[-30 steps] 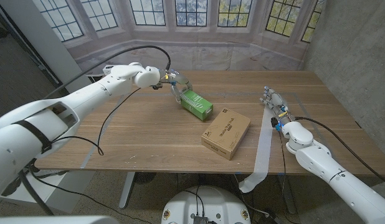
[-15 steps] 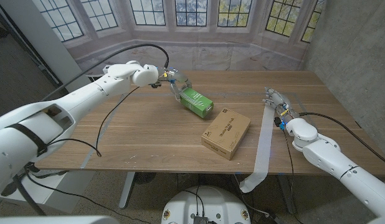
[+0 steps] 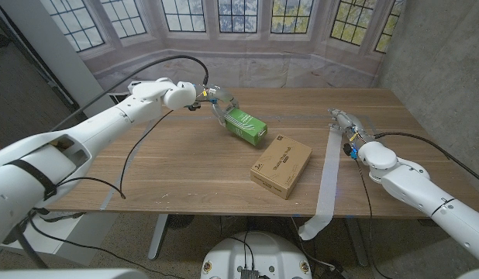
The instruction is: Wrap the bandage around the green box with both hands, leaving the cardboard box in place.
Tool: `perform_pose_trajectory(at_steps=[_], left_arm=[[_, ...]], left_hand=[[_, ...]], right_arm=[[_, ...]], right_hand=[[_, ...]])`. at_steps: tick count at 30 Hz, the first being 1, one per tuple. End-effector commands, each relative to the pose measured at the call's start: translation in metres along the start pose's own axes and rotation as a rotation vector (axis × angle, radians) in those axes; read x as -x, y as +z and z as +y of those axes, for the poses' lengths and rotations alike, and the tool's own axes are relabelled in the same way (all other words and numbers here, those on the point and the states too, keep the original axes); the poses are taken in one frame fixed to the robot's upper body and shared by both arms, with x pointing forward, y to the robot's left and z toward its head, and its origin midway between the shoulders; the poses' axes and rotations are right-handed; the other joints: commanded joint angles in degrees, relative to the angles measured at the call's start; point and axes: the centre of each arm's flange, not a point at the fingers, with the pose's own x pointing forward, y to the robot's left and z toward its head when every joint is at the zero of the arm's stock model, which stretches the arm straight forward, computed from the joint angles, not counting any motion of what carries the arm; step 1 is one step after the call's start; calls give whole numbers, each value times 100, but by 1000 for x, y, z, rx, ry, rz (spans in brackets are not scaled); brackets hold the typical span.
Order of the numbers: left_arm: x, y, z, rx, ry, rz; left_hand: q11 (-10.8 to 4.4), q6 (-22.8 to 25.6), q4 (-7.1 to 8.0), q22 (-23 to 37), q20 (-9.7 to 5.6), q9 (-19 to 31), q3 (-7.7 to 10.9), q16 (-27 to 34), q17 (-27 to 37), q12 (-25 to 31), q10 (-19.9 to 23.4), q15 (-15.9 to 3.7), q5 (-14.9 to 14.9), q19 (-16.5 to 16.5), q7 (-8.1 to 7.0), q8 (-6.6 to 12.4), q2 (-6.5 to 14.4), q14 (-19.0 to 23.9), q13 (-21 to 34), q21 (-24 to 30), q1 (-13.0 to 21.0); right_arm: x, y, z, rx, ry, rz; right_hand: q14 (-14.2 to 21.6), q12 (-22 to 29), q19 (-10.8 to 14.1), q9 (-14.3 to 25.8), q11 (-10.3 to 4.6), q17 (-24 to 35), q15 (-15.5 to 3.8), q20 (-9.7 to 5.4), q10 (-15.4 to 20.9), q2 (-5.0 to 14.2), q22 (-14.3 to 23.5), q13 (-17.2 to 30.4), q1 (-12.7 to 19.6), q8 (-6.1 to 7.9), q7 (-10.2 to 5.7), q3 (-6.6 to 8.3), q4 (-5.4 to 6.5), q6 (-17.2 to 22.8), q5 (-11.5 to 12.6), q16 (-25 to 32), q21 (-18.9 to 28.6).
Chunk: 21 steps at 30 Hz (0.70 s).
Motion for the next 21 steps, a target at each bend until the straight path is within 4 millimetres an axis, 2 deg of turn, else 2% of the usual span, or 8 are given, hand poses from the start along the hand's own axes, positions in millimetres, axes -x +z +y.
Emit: perform_pose_trajectory(at_steps=[1,11,16,19,21], left_arm=[[0,1,1,30,34,3],[-3,2,-2,58,40,10],[-3,1,-3,74,44,17],[-4,1,-3,82,43,20],[-4,1,-3,85,43,23]], left_hand=[[-90,559,4,20,-26,13,17,43,6,45,165,68,8,98,-114,63,208,158,52,16,78],[-89,594,11,19,-51,13,19,25,8,62,207,55,7,98,-109,92,217,168,78,9,65],[-88,619,21,19,-52,13,19,18,12,64,215,49,6,96,-108,110,229,173,91,5,50],[-89,622,22,19,-49,13,20,13,13,67,223,44,6,93,-103,116,232,174,99,2,48],[-89,627,23,19,-50,13,22,12,14,69,229,46,6,92,-106,120,236,176,102,1,47]], right_arm=[[-2,8,-4,85,18,16],[-7,16,-6,200,44,40],[-12,23,-9,285,44,53],[-15,29,-12,351,40,61],[-16,32,-14,394,35,64]], right_hand=[[59,26,51,16,8,6,-57,-182,49,-20,25,8,83,40,-5,10,-54,80,6,41,36],[99,38,81,16,17,-18,-44,-164,100,-50,24,7,156,47,-2,31,-126,128,11,36,37],[215,70,156,15,12,-55,-53,-138,220,-92,22,8,280,77,0,62,-250,263,20,43,49],[314,137,207,14,74,-76,3,-119,419,-114,20,15,365,74,-2,77,-332,306,23,54,52],[356,161,221,14,45,-83,2,-107,492,-125,20,19,396,76,5,81,-363,332,23,59,50]])
